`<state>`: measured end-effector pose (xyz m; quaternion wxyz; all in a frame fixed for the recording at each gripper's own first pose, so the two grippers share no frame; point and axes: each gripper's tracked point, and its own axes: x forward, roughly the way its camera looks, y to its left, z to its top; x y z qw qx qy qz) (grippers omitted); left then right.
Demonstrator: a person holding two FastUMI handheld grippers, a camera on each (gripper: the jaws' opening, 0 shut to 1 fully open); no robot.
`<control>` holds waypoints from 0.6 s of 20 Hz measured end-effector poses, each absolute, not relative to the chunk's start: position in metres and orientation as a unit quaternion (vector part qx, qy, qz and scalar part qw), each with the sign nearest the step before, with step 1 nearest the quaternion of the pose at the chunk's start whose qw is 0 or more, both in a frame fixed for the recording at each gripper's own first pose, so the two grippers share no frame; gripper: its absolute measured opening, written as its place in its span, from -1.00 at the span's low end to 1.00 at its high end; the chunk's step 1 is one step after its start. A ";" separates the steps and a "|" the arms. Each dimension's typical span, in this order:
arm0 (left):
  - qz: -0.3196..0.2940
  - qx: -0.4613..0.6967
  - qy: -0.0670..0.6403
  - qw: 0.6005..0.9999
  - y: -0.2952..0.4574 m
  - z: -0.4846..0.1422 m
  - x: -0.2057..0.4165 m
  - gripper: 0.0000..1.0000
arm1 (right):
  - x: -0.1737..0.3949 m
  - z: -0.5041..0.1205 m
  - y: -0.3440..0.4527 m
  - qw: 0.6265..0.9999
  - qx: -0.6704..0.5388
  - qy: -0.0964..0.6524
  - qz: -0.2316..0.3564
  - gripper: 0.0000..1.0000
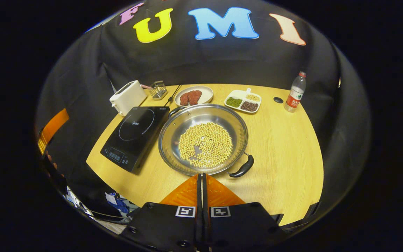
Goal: First push the handle of the pot to place it horizontally, then grasp the pot with both hands and set it on the induction cooktop.
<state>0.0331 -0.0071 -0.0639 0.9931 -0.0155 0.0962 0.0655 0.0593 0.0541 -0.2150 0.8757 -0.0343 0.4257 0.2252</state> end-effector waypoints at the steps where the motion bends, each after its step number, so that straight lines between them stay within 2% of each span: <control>1: 0.071 -0.020 0.100 0.992 -0.009 -0.065 0.034 0.71 | 0.061 -0.223 0.052 0.869 -0.039 0.436 0.229 -0.96; 3: 0.083 -0.023 0.111 0.990 -0.011 -0.071 0.032 0.71 | 0.064 -0.243 0.048 0.858 -0.046 0.455 0.235 -1.00; 8: 0.113 -0.014 0.132 0.985 -0.016 -0.080 0.027 0.66 | 0.081 -0.292 0.037 0.837 -0.074 0.486 0.240 -0.96; 9: 0.120 -0.013 0.135 0.984 -0.016 -0.080 0.025 0.76 | 0.085 -0.300 0.036 0.833 -0.076 0.492 0.242 -0.96; 12: 0.138 -0.010 0.141 0.980 -0.020 -0.082 0.020 0.73 | 0.092 -0.312 0.036 0.825 -0.078 0.501 0.250 -0.96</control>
